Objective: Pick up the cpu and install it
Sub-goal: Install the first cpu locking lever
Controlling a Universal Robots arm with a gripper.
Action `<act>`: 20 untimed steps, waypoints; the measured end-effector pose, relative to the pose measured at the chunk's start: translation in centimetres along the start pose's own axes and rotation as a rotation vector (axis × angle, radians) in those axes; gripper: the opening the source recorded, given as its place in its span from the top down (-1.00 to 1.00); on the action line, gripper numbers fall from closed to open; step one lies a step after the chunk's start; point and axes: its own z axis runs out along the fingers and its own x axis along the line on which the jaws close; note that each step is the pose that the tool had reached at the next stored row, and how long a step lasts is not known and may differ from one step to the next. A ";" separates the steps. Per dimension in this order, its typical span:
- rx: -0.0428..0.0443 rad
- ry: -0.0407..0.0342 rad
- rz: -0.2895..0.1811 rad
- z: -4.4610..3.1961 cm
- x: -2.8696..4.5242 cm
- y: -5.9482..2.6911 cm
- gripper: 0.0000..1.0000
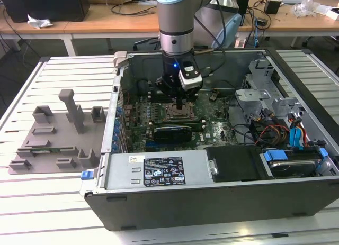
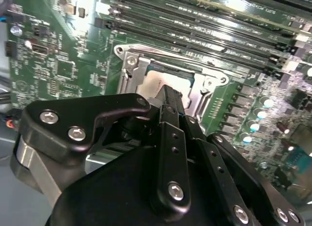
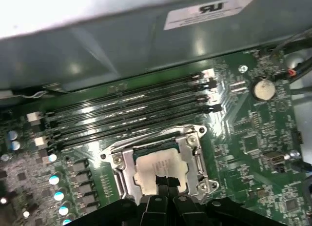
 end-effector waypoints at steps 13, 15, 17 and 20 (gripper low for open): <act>-0.0142 -0.0094 -0.168 -0.21 -0.02 -0.01 0.79; -0.0148 -0.0098 -0.176 -0.52 -0.04 -0.03 0.79; -0.0151 -0.0100 -0.180 -0.85 -0.07 -0.05 0.79; -0.0154 -0.0102 -0.180 -0.86 -0.07 -0.04 0.79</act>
